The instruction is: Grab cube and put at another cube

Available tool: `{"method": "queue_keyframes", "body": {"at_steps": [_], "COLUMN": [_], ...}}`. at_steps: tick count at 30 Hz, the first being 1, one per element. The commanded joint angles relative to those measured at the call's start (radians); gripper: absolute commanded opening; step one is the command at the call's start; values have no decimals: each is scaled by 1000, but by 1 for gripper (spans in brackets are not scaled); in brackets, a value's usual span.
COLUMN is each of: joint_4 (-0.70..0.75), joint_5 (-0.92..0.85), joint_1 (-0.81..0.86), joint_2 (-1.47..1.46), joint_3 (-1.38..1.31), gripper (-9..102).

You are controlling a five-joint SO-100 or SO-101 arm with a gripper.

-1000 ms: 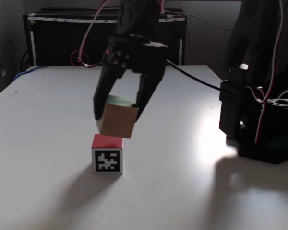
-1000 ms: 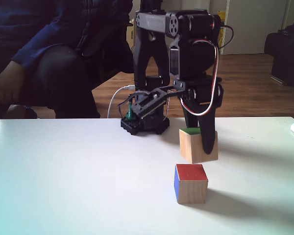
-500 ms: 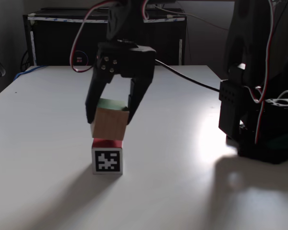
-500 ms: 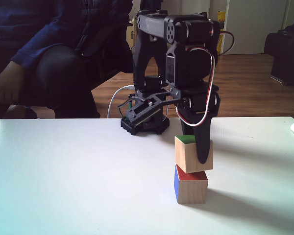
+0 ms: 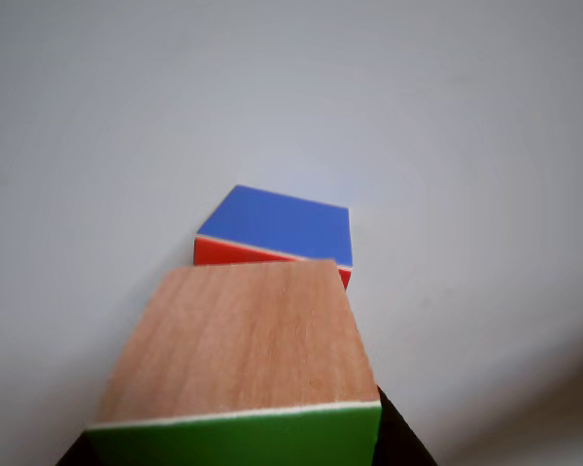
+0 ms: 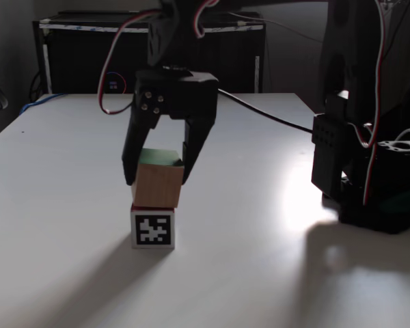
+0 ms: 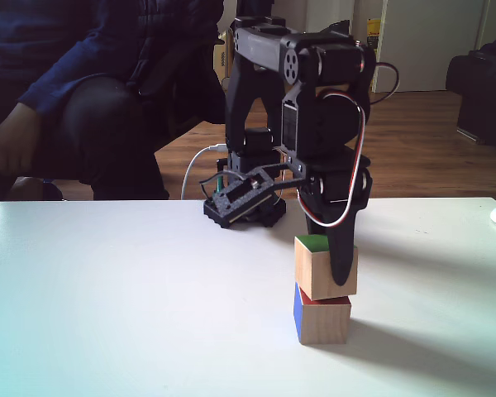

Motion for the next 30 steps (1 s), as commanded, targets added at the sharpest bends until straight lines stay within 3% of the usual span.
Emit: {"method": "queue_keyframes", "body": {"at_steps": [1, 13, 18, 21, 24, 30], "joint_4": [25, 199, 307, 308, 262, -31], "joint_5": [9, 52, 63, 54, 17, -95], "joint_1": [5, -18, -94, -137, -112, 175], "joint_2": [-6, 29, 261, 558, 907, 1466], "joint_3": [-64, -193, -143, -6, 156, 663], "gripper": [34, 41, 41, 39, 36, 36]}}
